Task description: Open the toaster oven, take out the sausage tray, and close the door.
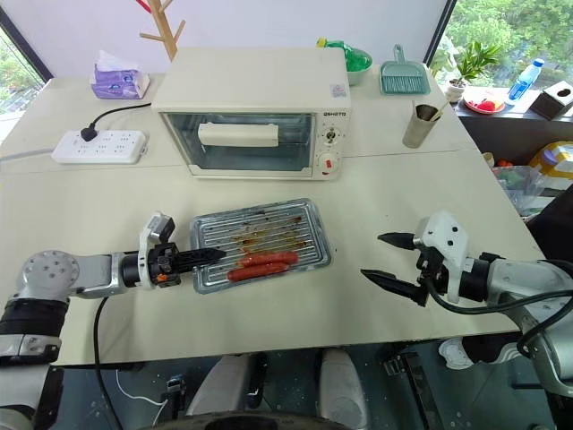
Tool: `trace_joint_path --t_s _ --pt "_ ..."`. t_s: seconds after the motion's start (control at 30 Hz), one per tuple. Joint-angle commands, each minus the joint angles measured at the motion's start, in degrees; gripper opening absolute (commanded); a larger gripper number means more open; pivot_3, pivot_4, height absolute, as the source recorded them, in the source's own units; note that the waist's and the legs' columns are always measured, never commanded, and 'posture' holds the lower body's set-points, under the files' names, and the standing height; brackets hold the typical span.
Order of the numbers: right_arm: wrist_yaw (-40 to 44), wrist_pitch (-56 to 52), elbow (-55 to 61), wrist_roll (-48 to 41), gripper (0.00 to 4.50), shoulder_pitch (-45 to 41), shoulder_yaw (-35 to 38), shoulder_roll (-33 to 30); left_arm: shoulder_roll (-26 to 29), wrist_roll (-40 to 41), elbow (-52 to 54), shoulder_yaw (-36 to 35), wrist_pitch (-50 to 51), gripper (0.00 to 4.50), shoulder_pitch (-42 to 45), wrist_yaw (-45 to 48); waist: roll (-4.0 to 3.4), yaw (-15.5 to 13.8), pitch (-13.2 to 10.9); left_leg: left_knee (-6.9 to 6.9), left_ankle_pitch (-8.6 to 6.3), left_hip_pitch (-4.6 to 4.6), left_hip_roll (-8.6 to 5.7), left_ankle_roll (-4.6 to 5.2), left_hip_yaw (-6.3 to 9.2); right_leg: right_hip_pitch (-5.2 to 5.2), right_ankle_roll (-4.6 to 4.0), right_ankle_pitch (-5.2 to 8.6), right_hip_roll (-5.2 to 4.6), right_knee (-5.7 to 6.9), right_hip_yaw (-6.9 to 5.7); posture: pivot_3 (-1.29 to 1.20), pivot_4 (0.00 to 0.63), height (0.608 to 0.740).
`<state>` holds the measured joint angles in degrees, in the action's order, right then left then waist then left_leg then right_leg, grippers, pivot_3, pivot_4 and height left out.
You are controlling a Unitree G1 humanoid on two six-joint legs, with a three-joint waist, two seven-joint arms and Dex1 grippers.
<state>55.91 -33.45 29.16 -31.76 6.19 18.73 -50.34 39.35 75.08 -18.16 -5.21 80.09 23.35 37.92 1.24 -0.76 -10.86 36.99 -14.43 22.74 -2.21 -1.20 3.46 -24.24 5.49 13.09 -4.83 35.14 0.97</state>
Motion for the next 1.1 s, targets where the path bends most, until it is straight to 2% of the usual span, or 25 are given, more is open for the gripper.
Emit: trace_joint_path --t_s 0.03,0.33,0.47,0.67,0.8,0.93,1.03,1.1 --pt "-1.65 0.75 2.00 -0.72 3.84 -0.05 1.61 0.74 0.40 -5.03 -2.20 -0.05 0.17 0.00 2.13 2.75 0.00 0.00 0.00 0.00 0.00 0.00 0.00 0.00 0.00 0.00 0.00 0.00 -0.10 0.00 0.00 0.00 0.150 0.740" --pt "-3.08 2.10 1.98 -0.13 3.84 -0.15 -0.47 1.80 0.44 -12.65 -4.17 -0.87 1.20 0.00 4.47 7.05 -0.04 0.09 0.03 -0.01 0.00 -0.03 0.00 0.00 0.00 0.00 0.02 -0.01 -0.11 0.03 -0.01 0.00 0.150 0.740" --pt "-3.44 2.42 1.29 -0.20 3.91 -0.91 -1.06 1.98 0.62 -14.48 -4.10 -1.72 1.85 1.35 4.52 8.26 -0.04 0.12 0.02 -0.01 0.00 -0.03 0.01 0.00 0.01 0.00 0.03 -0.01 -0.10 0.03 -0.01 0.00 0.150 0.740" --pt "-3.50 2.89 0.42 0.05 3.91 -1.72 -2.09 1.90 1.16 -16.78 -3.44 -3.59 2.03 4.42 3.44 9.21 -0.05 0.06 0.04 0.00 0.00 -0.04 0.00 0.00 0.01 0.01 0.04 -0.02 -0.13 0.04 -0.01 0.00 0.150 0.740" --pt "-3.30 3.09 -0.51 0.23 3.91 -2.81 -2.93 1.73 2.96 -17.70 -1.79 -5.34 1.84 4.48 1.87 9.79 -0.07 0.31 0.05 -0.01 0.00 -0.18 0.02 -0.01 0.00 0.12 0.04 -0.02 -0.12 0.05 0.00 0.00 0.150 0.740" --pt "-2.90 3.07 -1.83 0.34 3.91 -4.55 -3.91 1.54 8.47 -19.82 1.00 -6.78 -1.27 4.48 -1.39 12.15 -0.06 1.07 0.05 -0.07 0.00 -0.18 0.07 -0.01 0.00 0.06 0.03 -0.01 -0.09 0.06 0.02 0.00 0.150 0.740" --pt "-2.42 3.08 -3.11 0.37 3.91 -6.04 -4.58 1.36 14.49 -23.20 6.37 -6.70 -9.10 4.48 -6.52 17.49 -0.07 1.71 0.05 -0.20 0.00 -0.18 0.10 -0.01 -0.01 -0.03 0.02 -0.01 -0.08 0.06 0.07 0.00 0.150 0.740" --pt "-1.93 2.95 -3.98 0.20 3.91 -6.96 -4.79 1.23 18.39 -27.79 10.91 -6.75 -18.85 4.48 -11.30 21.92 -0.08 1.55 0.04 -0.32 0.01 -0.20 0.10 -0.02 -0.04 -0.08 0.00 0.00 -0.12 0.04 0.16 0.00 0.150 0.740"
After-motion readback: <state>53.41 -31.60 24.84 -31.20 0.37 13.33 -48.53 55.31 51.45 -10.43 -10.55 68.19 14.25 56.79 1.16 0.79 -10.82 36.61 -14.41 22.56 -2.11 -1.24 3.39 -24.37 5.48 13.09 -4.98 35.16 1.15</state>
